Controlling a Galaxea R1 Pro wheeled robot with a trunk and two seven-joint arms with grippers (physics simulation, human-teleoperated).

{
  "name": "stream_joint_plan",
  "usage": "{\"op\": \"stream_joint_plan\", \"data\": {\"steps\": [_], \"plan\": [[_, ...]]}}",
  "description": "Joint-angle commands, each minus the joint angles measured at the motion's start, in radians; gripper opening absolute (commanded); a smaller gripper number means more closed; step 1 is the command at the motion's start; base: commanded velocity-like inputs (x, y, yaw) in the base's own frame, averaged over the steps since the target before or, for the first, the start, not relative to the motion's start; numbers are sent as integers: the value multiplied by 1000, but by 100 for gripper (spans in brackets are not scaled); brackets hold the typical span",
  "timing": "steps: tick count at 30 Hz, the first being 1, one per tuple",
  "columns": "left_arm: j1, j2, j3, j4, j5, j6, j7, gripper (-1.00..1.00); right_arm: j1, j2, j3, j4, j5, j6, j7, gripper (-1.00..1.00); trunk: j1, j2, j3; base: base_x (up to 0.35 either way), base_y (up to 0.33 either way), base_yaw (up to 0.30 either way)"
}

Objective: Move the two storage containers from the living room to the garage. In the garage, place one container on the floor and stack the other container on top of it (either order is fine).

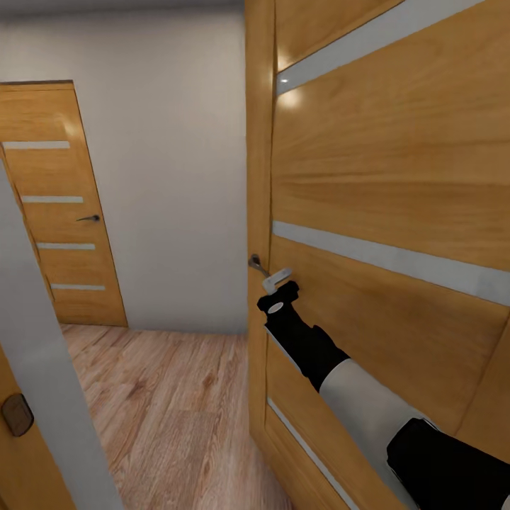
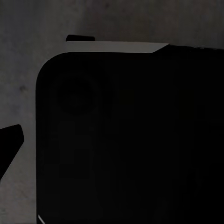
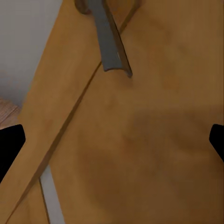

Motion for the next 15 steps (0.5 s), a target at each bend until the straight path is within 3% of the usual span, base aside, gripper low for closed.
{"op": "stream_joint_plan", "data": {"steps": [1, 15], "plan": [[0, 0, 0, 0, 8, -2, 0, 100, -1, 0, 1, 0, 22, 13, -9, 100, 0, -1, -1, 63, 0, 0], [0, 1, -1, 0, 8, -2, -1, 100, -1, 0, 1, 9, 20, 13, -32, 100, 0, -1, -1, 228, 0, 0]]}}
